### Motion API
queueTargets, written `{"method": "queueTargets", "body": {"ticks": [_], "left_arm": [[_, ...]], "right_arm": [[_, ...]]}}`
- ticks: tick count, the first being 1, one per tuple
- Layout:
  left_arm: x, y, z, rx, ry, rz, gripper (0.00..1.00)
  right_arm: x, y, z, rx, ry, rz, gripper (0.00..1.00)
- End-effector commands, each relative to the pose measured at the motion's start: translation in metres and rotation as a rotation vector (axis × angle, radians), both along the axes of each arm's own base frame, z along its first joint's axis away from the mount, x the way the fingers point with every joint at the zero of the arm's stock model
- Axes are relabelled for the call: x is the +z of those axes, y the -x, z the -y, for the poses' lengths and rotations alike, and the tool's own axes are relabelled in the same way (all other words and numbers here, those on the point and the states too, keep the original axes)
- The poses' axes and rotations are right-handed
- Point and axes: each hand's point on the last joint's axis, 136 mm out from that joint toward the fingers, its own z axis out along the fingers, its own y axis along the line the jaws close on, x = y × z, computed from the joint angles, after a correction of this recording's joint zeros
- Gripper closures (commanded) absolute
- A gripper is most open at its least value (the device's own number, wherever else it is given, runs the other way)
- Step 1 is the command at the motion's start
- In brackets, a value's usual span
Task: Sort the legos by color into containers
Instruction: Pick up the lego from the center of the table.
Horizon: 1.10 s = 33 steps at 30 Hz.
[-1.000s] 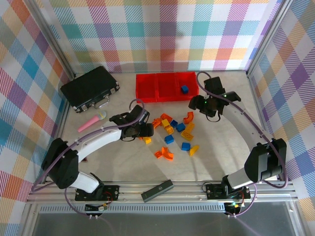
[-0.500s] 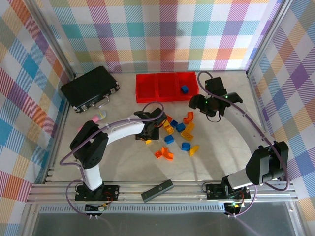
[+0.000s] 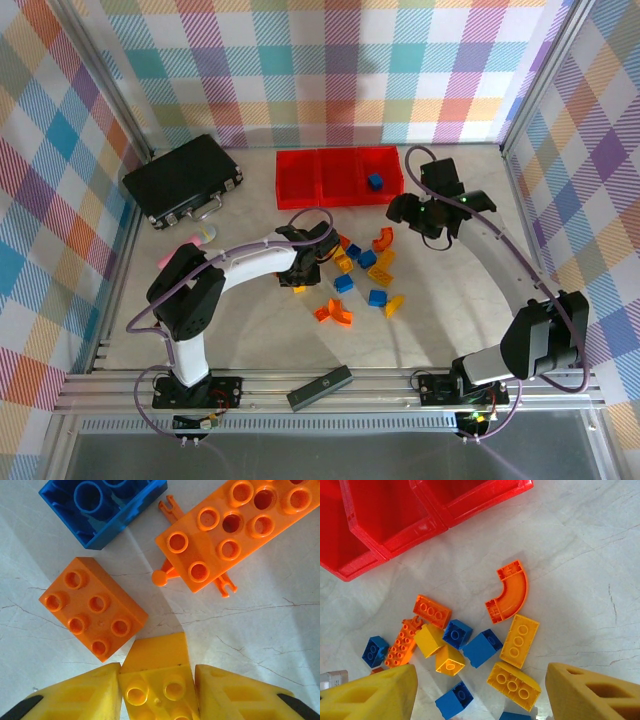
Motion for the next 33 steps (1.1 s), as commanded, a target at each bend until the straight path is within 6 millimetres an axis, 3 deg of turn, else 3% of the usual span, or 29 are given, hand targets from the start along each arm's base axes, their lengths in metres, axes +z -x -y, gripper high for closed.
{"method": "queueTargets", "body": {"ticks": [1, 5, 9, 17, 24, 27, 33], "left_arm": [[-0.004, 0.006, 0.000, 0.002, -0.022, -0.027, 0.59], [-0.003, 0.006, 0.001, 0.001, -0.017, -0.027, 0.51], [-0.004, 0.007, 0.002, 0.000, -0.010, -0.032, 0.50], [-0.005, 0.008, 0.003, -0.001, 0.001, -0.029, 0.56], [-0.003, 0.004, 0.016, -0.018, 0.052, -0.031, 0.60], [0.007, 0.000, 0.016, -0.027, 0.049, -0.003, 0.61], [0.053, -0.028, 0.011, -0.075, 0.003, 0.121, 0.61]], "right_arm": [[-0.001, 0.001, 0.003, -0.011, -0.009, 0.005, 0.31], [-0.002, 0.001, 0.002, -0.010, -0.009, 0.003, 0.31], [-0.002, 0.002, 0.003, -0.013, -0.008, 0.004, 0.31], [0.000, 0.001, 0.005, -0.016, 0.001, 0.011, 0.31], [0.008, -0.001, 0.006, -0.015, -0.005, 0.029, 0.31], [0.012, 0.000, 0.006, -0.015, -0.005, 0.040, 0.31], [0.016, 0.002, 0.009, -0.016, 0.000, 0.055, 0.31]]}}
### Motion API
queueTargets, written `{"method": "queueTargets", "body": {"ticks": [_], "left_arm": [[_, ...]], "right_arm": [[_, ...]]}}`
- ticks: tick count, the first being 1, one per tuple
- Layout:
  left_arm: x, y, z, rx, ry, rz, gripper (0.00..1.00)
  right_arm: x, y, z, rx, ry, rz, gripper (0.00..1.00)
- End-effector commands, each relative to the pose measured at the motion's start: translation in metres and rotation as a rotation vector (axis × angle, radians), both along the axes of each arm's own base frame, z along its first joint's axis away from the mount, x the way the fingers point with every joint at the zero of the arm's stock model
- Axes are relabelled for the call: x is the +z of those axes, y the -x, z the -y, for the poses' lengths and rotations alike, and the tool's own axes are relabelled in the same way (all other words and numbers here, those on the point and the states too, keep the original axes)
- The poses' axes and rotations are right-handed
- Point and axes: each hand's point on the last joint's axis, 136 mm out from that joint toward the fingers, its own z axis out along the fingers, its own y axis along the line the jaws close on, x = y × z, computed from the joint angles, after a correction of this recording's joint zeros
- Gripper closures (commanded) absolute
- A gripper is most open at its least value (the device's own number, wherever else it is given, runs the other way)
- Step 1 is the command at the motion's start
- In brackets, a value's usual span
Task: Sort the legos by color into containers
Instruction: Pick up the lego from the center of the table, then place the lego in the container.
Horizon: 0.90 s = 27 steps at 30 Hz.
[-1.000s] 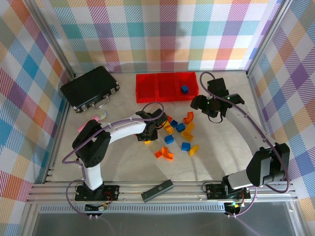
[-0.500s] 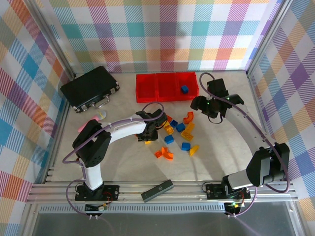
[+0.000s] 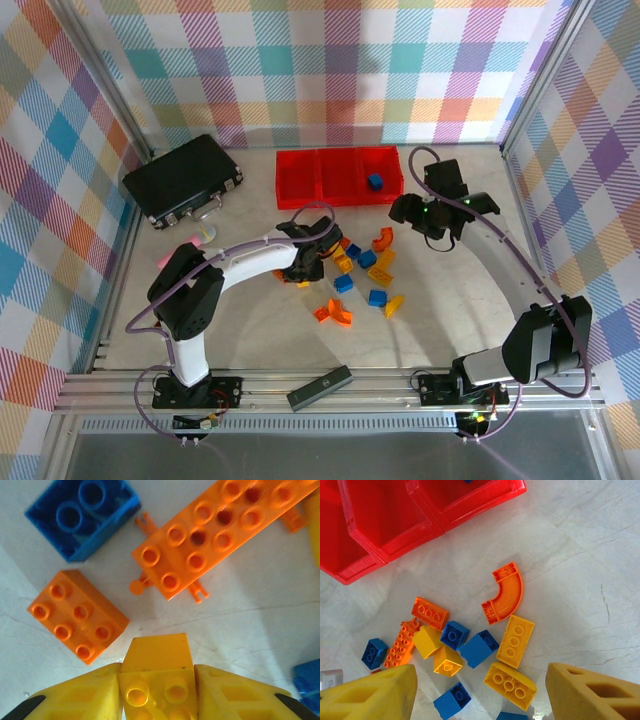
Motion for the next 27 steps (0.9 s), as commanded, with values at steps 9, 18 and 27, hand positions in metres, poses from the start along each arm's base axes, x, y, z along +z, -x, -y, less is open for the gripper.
{"method": "queueTargets", "body": {"ticks": [9, 18, 27], "left_arm": [[0.084, -0.112, -0.025, -0.029, -0.078, 0.285, 0.61], [0.074, -0.199, -0.017, -0.089, -0.065, 0.351, 0.62], [0.067, -0.247, -0.021, -0.090, -0.056, 0.392, 0.62]], "right_arm": [[0.018, 0.003, 0.005, -0.007, -0.005, 0.049, 0.31], [0.033, 0.014, 0.012, -0.010, 0.011, 0.071, 0.31], [0.044, 0.026, 0.022, -0.019, 0.042, 0.102, 0.31]]}}
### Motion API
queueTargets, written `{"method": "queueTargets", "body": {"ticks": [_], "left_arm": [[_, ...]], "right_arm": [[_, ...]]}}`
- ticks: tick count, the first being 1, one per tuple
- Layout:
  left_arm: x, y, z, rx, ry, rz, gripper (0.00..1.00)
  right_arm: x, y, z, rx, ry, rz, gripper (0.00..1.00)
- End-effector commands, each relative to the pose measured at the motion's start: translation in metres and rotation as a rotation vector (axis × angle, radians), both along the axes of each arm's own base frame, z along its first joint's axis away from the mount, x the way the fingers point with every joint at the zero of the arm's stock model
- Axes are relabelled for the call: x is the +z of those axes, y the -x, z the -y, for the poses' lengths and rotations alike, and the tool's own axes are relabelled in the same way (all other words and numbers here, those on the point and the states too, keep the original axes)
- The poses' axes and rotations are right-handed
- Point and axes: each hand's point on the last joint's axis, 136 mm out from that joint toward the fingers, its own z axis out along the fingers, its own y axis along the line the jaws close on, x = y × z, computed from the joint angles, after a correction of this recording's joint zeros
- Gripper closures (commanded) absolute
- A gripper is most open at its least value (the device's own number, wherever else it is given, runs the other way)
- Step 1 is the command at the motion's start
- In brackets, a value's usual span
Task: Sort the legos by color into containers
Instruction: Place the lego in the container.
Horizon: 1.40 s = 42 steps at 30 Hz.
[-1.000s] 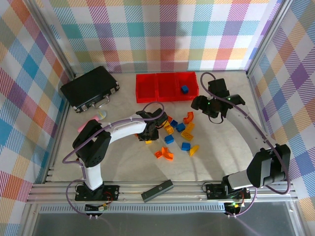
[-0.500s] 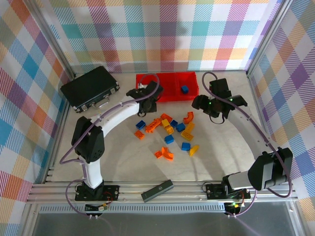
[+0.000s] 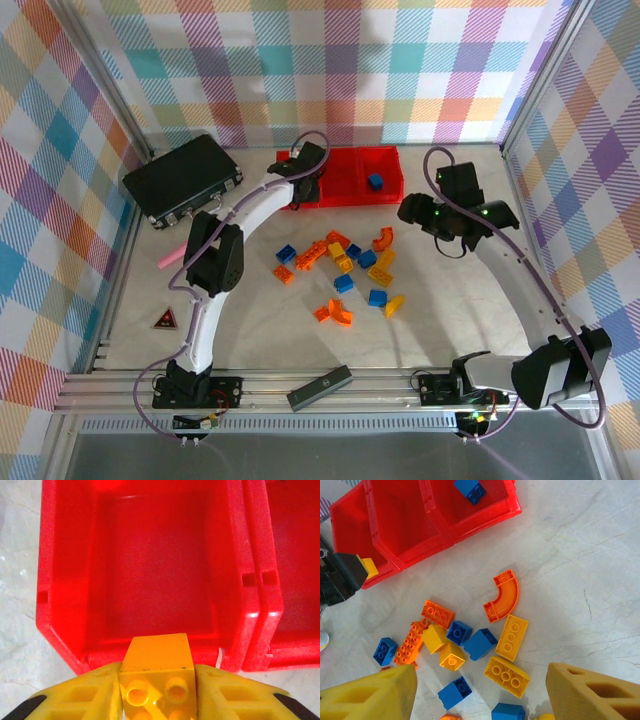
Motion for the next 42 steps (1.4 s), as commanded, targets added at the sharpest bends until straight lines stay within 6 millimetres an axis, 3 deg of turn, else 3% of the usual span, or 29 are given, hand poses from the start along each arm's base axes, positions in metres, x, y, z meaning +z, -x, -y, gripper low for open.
{"method": "queueTargets", "body": {"ticks": [1, 13, 19, 27, 34, 42], "left_arm": [[0.016, -0.020, -0.003, -0.010, 0.002, 0.049, 0.62], [-0.002, -0.046, -0.012, 0.024, 0.027, 0.039, 0.61], [-0.001, -0.052, -0.012, 0.035, 0.041, 0.040, 0.59], [0.005, -0.054, -0.013, 0.039, 0.068, 0.048, 0.48], [0.060, -0.047, -0.012, 0.019, 0.114, 0.110, 0.48], [0.132, -0.015, -0.014, -0.025, 0.207, 0.177, 0.48]], "right_arm": [[0.008, 0.005, 0.007, -0.004, 0.029, 0.018, 0.31], [0.009, 0.009, 0.009, -0.010, 0.026, 0.020, 0.31], [0.007, 0.010, 0.011, -0.013, 0.033, 0.018, 0.31], [0.009, 0.010, 0.011, -0.014, 0.034, 0.022, 0.31], [0.010, 0.010, 0.009, -0.008, 0.026, 0.025, 0.31], [0.006, 0.012, 0.004, 0.002, -0.005, 0.010, 0.30]]}}
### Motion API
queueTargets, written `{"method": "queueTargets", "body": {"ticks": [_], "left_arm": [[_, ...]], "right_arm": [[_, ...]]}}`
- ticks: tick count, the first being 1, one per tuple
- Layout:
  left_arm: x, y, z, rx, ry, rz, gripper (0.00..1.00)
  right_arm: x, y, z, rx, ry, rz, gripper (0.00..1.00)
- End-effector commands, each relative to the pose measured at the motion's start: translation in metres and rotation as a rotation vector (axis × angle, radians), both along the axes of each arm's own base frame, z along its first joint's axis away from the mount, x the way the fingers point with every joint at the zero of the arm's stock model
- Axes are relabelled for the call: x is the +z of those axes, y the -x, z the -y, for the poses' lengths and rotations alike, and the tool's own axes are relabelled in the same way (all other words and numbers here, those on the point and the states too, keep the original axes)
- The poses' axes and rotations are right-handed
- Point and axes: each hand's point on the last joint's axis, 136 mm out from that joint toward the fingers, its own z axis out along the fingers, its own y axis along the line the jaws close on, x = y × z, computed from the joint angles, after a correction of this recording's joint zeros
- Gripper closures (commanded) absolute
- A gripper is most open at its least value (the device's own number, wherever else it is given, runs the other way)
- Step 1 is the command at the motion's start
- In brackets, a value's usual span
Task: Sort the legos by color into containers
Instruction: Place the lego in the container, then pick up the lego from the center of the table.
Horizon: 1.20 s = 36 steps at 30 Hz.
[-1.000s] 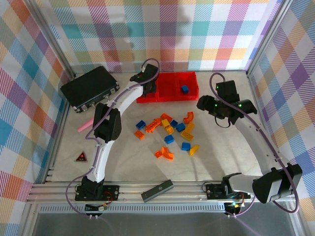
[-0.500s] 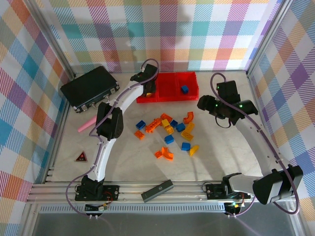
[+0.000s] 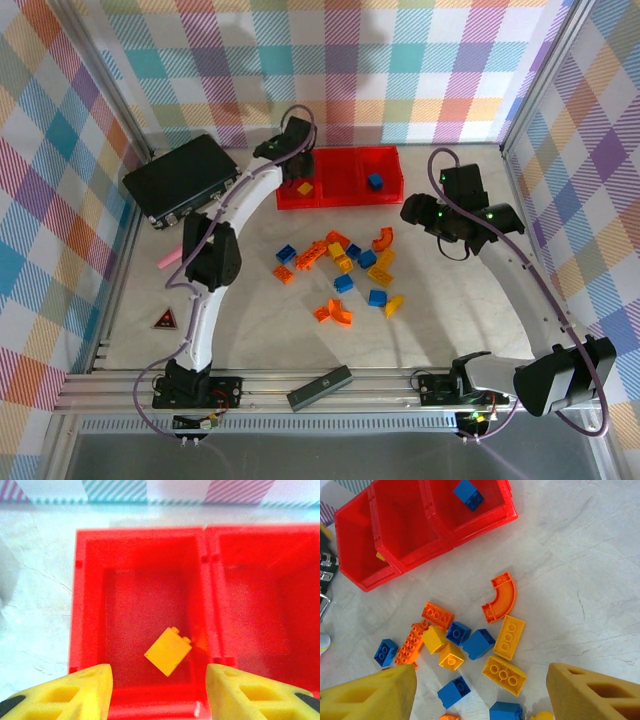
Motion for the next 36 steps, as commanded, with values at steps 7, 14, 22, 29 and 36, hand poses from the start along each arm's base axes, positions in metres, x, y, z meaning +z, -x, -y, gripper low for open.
{"method": "queueTargets", "body": {"ticks": [7, 14, 22, 29, 36], "left_arm": [[0.086, 0.061, -0.014, -0.024, 0.170, 0.066, 0.47], [0.089, 0.115, -0.033, 0.008, 0.250, 0.057, 0.46], [0.074, 0.170, -0.056, 0.049, 0.286, 0.016, 0.45], [0.053, 0.199, -0.079, 0.099, 0.253, -0.005, 0.44], [0.024, 0.220, -0.094, 0.141, 0.209, -0.058, 0.44]], "right_arm": [[-0.008, 0.010, -0.010, 0.032, -0.050, -0.036, 0.30], [-0.028, 0.013, -0.033, 0.084, -0.076, -0.103, 0.30], [-0.052, 0.017, -0.068, 0.160, -0.070, -0.171, 0.30], [-0.070, 0.020, -0.094, 0.223, -0.040, -0.204, 0.30], [-0.083, 0.019, -0.127, 0.304, -0.008, -0.205, 0.30]]}}
